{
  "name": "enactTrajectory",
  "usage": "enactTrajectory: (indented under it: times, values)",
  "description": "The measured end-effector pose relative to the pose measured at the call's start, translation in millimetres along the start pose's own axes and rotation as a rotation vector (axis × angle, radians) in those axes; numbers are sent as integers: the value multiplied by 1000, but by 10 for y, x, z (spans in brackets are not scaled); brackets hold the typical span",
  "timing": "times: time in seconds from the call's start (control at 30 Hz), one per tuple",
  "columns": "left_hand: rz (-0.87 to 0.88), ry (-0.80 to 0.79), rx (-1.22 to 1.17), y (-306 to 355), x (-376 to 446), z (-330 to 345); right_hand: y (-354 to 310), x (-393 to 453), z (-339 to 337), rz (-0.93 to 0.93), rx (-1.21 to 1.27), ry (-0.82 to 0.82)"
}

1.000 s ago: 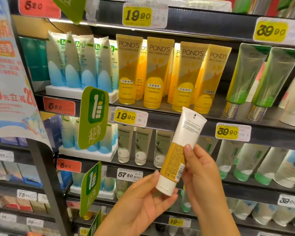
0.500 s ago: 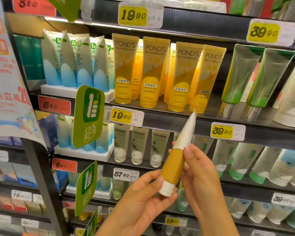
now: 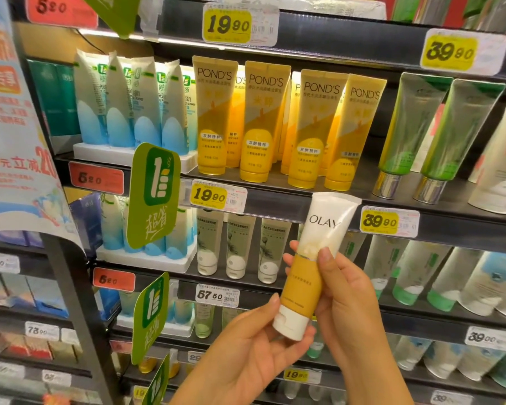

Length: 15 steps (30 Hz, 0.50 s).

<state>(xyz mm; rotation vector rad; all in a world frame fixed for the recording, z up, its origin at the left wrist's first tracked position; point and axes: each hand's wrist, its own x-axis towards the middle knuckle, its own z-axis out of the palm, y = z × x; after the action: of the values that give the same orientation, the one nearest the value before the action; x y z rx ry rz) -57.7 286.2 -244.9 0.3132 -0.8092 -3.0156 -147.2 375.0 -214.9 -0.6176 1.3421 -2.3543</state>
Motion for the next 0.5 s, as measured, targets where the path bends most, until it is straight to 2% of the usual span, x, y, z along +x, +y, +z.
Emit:
enactTrajectory:
  times: [0.17, 0.33, 0.5]
  values:
    - [-61, -71, -21, -17, 11, -18, -15, -21, -38, -28, 107, -17]
    - [56, -113, 45, 37, 47, -42, -38, -15, -98, -87, 74, 31]
    - [284, 85, 256, 58, 122, -60, -56, -22, -111, -87, -74, 13]
